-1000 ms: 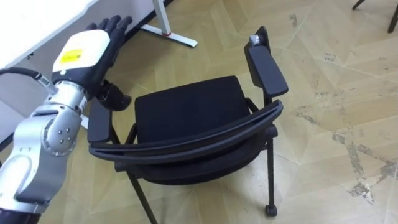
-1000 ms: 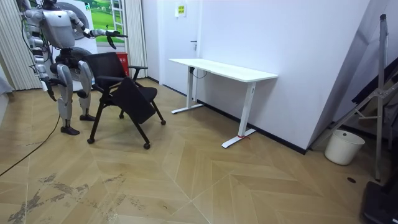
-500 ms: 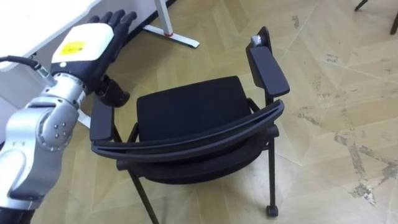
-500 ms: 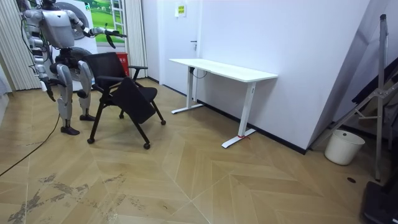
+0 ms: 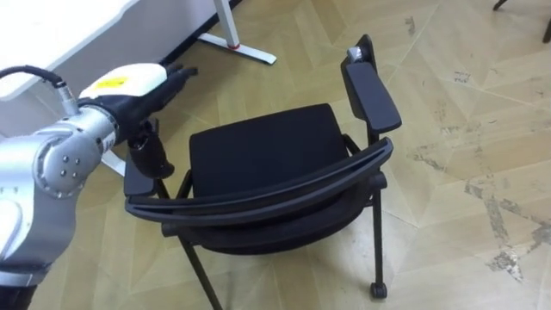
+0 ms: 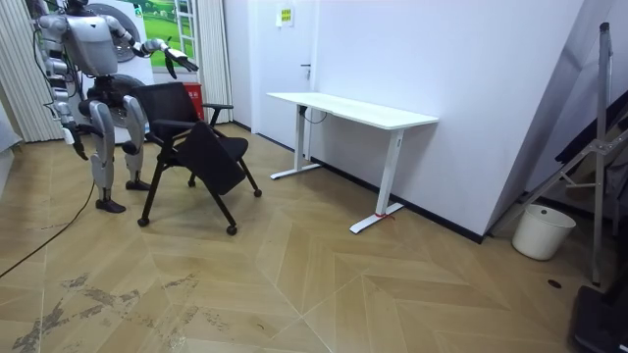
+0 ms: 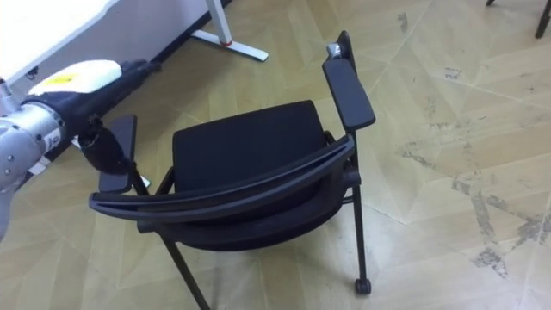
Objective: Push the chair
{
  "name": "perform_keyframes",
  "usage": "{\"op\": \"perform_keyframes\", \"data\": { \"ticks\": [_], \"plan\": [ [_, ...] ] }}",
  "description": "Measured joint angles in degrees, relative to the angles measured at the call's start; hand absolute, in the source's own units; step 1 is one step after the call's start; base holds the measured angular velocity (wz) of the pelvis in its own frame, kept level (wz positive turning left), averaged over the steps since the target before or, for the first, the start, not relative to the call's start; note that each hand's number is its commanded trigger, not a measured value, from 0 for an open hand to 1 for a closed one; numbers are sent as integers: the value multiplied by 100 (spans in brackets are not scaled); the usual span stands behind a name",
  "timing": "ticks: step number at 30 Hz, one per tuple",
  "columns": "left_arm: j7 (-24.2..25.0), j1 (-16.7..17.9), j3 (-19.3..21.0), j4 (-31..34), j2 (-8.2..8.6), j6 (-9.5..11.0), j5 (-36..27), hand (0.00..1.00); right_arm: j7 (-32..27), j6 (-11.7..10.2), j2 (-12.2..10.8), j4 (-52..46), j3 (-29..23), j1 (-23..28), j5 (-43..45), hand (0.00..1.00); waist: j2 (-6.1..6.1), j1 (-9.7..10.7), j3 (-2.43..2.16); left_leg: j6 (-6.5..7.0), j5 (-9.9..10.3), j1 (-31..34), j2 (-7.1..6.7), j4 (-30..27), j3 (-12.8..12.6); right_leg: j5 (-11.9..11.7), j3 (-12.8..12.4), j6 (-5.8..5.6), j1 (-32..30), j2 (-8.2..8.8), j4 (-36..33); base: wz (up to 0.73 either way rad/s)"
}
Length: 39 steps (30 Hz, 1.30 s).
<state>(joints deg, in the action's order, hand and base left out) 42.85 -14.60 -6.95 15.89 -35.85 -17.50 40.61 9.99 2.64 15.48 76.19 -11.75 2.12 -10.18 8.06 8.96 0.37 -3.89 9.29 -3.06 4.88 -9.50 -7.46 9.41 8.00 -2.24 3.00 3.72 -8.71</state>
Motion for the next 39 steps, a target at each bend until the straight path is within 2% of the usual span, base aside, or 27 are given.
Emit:
{"op": "perform_keyframes", "data": {
  "ticks": [3,6,8,11,13,19,24,25,29,34,39],
  "plan": [
    [414,-188,1,42,-170,-89,-253,0,72,7,22,15,-81,3,-2,0,34,-13,6,0,0,1,-2,1,10,0,6,0,12,3,-6,3],
    [723,-263,0,109,-187,-208,-296,0,57,66,78,19,-101,19,-22,0,118,-7,15,1,0,7,-17,1,30,0,23,0,13,19,-7,1],
    [902,-289,0,169,-198,-257,-304,0,54,95,80,17,-134,23,-43,0,117,-16,27,1,0,15,-17,0,33,0,33,0,8,21,-7,2],
    [1126,-341,-6,230,-316,-277,-522,0,23,115,92,41,-133,4,-88,0,103,-7,45,1,0,34,-23,-1,64,1,58,-2,2,29,-2,5],
    [1282,-341,-12,265,-320,-368,-615,0,-20,121,90,82,-128,-4,-145,0,98,-10,49,1,0,36,-34,0,140,3,80,-5,11,36,0,5],
    [1701,-340,-77,334,-337,-600,-622,0,-71,230,86,163,-70,-35,-280,0,81,-19,61,0,0,37,-32,0,141,3,92,-5,13,36,-1,1],
    [1818,-340,-136,449,-377,-669,-628,0,-131,243,84,181,47,-55,-291,0,62,-28,74,0,0,36,-31,0,141,3,82,-5,10,37,-1,0],
    [1854,-340,-147,448,-384,-703,-628,0,-138,244,85,181,63,-53,-292,0,42,-20,88,0,0,37,-31,0,141,3,83,-5,10,36,-1,0],
    [1911,-340,-150,449,-391,-729,-645,0,-163,243,85,181,145,-51,-300,0,44,-20,87,0,0,38,-31,0,141,3,84,-5,10,37,0,0],
    [1911,-339,-247,444,-396,-725,-1298,0,-153,242,88,189,207,-91,-283,0,35,-7,86,0,0,35,-32,1,134,3,62,-5,2,36,-9,0],
    [1912,-329,-257,403,-392,-747,-1396,0,-113,258,87,180,256,-104,-286,0,20,7,96,0,0,31,-32,2,129,3,16,-5,3,34,-18,0]
  ]
}}
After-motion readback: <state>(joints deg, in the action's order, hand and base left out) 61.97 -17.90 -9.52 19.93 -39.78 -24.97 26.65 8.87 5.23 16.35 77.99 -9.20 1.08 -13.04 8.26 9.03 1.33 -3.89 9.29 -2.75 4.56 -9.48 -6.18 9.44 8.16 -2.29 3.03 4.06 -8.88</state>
